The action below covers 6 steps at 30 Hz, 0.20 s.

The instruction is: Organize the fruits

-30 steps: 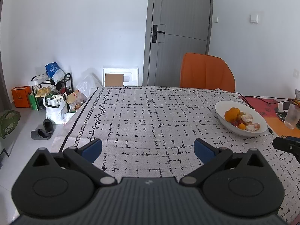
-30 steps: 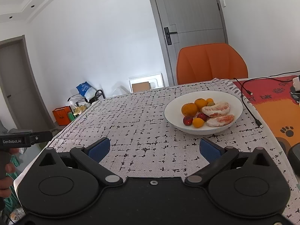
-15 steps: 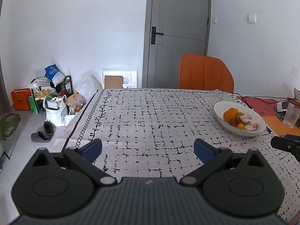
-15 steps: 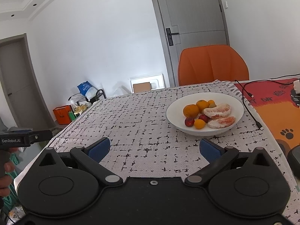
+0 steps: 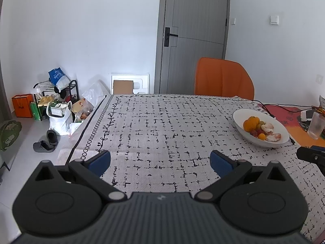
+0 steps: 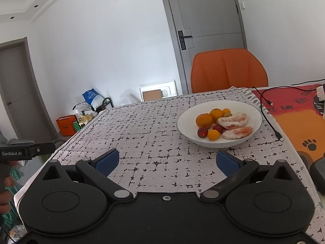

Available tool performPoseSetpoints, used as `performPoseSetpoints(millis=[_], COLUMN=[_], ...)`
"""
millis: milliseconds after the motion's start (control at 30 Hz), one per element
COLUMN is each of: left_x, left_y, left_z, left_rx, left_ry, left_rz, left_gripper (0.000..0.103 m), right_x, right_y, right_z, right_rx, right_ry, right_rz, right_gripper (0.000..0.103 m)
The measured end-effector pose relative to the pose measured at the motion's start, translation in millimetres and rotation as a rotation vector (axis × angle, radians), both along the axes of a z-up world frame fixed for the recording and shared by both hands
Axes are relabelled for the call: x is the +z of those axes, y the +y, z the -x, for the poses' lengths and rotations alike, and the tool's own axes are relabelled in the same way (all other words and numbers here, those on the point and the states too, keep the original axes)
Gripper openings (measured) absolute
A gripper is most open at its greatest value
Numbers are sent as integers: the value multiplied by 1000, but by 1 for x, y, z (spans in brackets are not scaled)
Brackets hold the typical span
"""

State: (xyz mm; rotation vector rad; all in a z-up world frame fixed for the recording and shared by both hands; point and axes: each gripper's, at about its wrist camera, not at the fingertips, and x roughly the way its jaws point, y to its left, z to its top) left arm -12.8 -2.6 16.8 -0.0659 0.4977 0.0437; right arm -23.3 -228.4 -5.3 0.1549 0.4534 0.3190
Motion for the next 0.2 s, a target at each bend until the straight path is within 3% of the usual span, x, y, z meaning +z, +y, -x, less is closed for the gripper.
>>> performPoseSetpoints(millis=[200], left_x=[-2], left_y=[-4], left_z=[0], left_rx=[-11], left_ry=[-3], left_rz=[-11], left_gripper=[103], right_x=[0], right_y=[0], right_z=[1], right_rx=[0], right_ry=[-1], right_rz=[2], right_gripper=[103])
